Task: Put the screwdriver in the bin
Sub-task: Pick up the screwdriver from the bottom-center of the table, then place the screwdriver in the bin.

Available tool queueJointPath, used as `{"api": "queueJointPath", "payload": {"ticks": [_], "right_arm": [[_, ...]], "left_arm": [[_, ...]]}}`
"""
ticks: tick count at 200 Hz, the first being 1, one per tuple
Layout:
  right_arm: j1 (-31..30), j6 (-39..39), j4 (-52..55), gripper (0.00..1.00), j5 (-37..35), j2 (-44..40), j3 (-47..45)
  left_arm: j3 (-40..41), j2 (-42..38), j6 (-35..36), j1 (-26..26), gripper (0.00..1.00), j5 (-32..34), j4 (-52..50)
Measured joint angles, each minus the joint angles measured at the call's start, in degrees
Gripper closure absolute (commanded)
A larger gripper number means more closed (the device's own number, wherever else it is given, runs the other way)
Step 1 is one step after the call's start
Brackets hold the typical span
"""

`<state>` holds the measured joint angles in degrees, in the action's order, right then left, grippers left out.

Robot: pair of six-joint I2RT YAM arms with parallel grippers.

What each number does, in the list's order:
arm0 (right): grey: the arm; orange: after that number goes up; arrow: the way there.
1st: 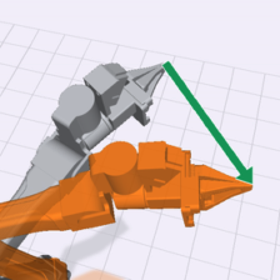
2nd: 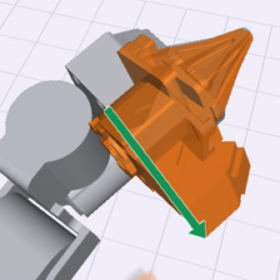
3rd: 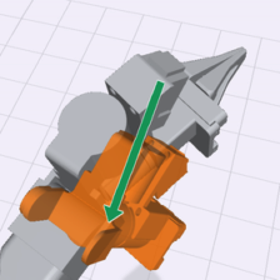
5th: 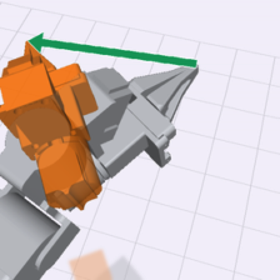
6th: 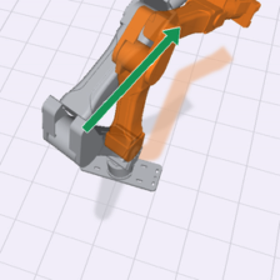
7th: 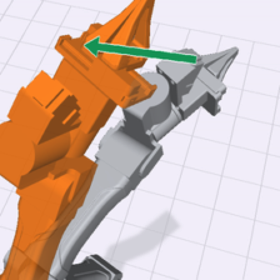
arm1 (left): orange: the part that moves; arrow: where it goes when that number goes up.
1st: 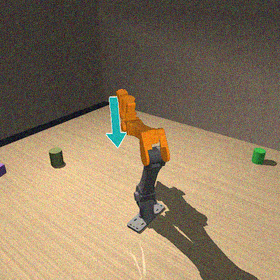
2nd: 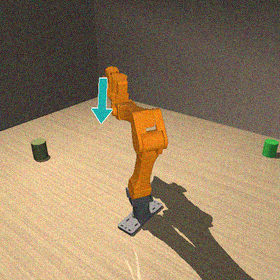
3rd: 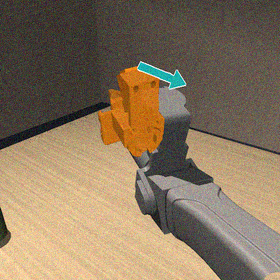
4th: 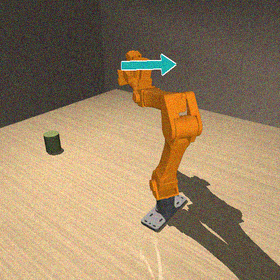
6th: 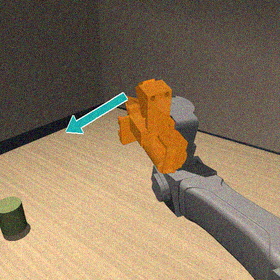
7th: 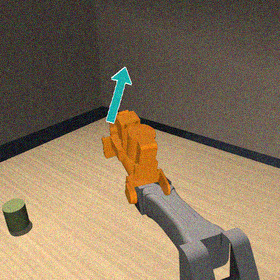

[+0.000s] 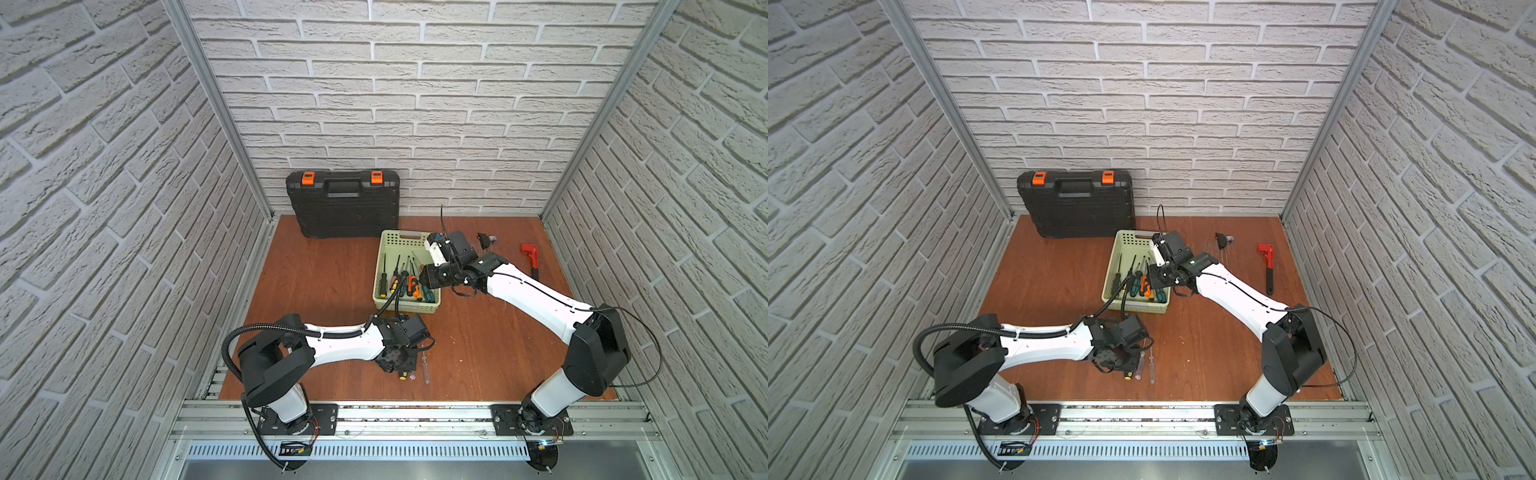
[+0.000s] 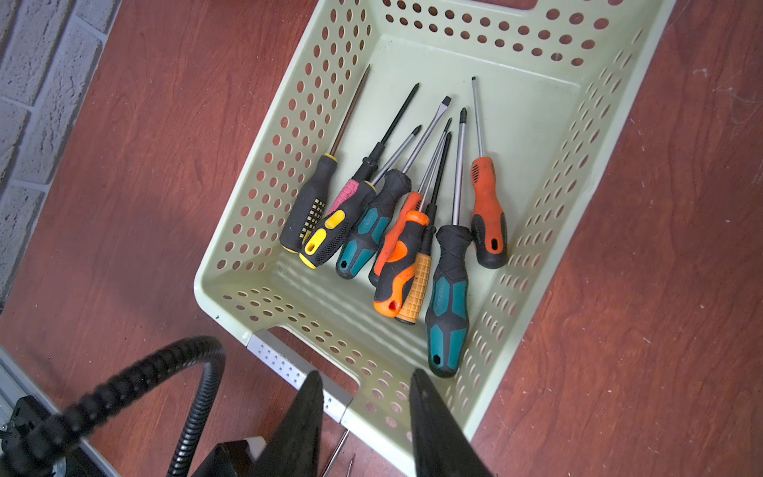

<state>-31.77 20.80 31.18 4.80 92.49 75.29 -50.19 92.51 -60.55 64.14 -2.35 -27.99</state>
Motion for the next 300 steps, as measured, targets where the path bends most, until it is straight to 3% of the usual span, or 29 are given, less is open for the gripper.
{"api": "queueJointPath", "payload": {"ticks": [20,43,58,121,196,241,262,300], "right_arm": [[0.0,0.0,-0.2,0.63,0.0,0.0,0.0],[0.0,0.0,-0.2,0.63,0.0,0.0,0.0],[0.0,0.0,-0.2,0.63,0.0,0.0,-0.1],[0.0,0.3,-0.5,0.63,0.1,0.0,-0.1],[0.0,0.4,-0.7,0.63,0.0,-0.2,-0.1],[0.0,0.7,-0.7,0.64,0.1,0.2,1.4],[0.0,1.2,-1.0,0.64,0.2,0.2,1.6],[0.0,1.4,-1.4,0.64,0.2,0.2,1.0]], "left_arm": [[-0.8,0.6,0.1,0.4,0.71,0.6,-1.0],[-0.9,0.7,0.1,0.5,0.86,1.0,-1.4],[-0.9,0.7,0.3,0.5,0.9,1.0,-1.4],[-0.6,-2.3,-0.2,0.3,0.9,3.6,-8.6],[-0.9,-19.3,9.4,-5.2,0.88,2.3,-18.8],[-2.1,-29.4,10.8,-6.6,0.88,2.8,-23.2],[-5.5,-29.3,13.9,-9.6,0.88,2.5,-24.1],[-16.3,-22.7,23.0,-19.9,0.88,-3.9,-21.9]]}}
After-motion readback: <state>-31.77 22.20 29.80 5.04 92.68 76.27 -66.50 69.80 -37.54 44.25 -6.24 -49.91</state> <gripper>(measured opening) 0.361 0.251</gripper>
